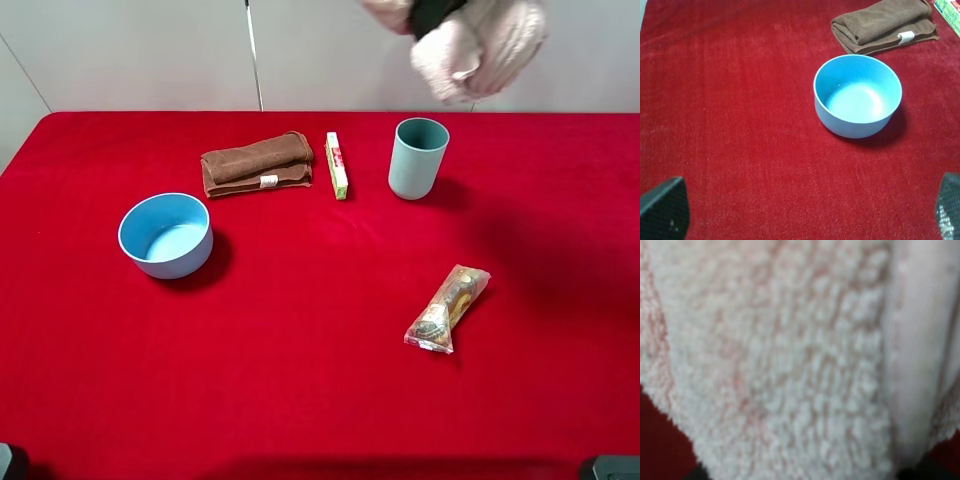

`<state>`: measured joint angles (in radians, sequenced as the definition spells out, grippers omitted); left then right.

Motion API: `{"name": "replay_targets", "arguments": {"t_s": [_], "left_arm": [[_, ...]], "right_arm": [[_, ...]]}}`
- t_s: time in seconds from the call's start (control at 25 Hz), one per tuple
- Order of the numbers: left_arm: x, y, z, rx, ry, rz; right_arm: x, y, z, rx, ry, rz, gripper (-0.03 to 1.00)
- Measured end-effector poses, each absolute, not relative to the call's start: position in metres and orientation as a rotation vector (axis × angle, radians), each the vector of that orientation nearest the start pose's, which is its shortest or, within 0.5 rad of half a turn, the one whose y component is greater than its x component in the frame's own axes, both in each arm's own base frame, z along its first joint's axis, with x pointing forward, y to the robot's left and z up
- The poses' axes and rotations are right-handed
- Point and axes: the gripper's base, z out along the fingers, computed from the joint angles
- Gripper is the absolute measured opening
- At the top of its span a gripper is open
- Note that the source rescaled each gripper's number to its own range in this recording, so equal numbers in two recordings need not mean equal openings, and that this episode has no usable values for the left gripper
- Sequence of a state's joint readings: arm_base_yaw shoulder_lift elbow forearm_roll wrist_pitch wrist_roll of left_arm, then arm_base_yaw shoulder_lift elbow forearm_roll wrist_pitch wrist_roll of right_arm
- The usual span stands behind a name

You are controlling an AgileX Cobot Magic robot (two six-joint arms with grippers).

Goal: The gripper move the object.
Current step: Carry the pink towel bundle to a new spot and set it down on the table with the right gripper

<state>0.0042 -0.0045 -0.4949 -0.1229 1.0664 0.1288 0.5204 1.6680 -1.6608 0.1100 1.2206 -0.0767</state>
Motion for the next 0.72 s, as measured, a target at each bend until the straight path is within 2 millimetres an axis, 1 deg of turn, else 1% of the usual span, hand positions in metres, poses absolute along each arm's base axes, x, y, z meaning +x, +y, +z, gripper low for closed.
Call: {"name": "replay_targets", "arguments": {"t_s": [0.2,0.32,0.48,0.72], "left_arm": [[-0.006,-0.01,0.276,0.133,2.041,-0.064],[-0.006,-0.01,0.276,0.133,2.041,-0.064],[-0.006,-0.01,0.276,0.133,2.041,-0.064],[-0.006,-0.01,0.276,0.133,2.041,-0.063]], "right_arm": [[0.28,0.213,0.36,-0.769,2.642,0.342,0.0],[0.266,0.231,0.36,-0.718,2.673,0.387,0.0],[0.251,0.247,0.36,-0.627,2.719,0.439,0.0],[0.234,0.263,0.36,-0.545,2.762,0.485,0.0]]}}
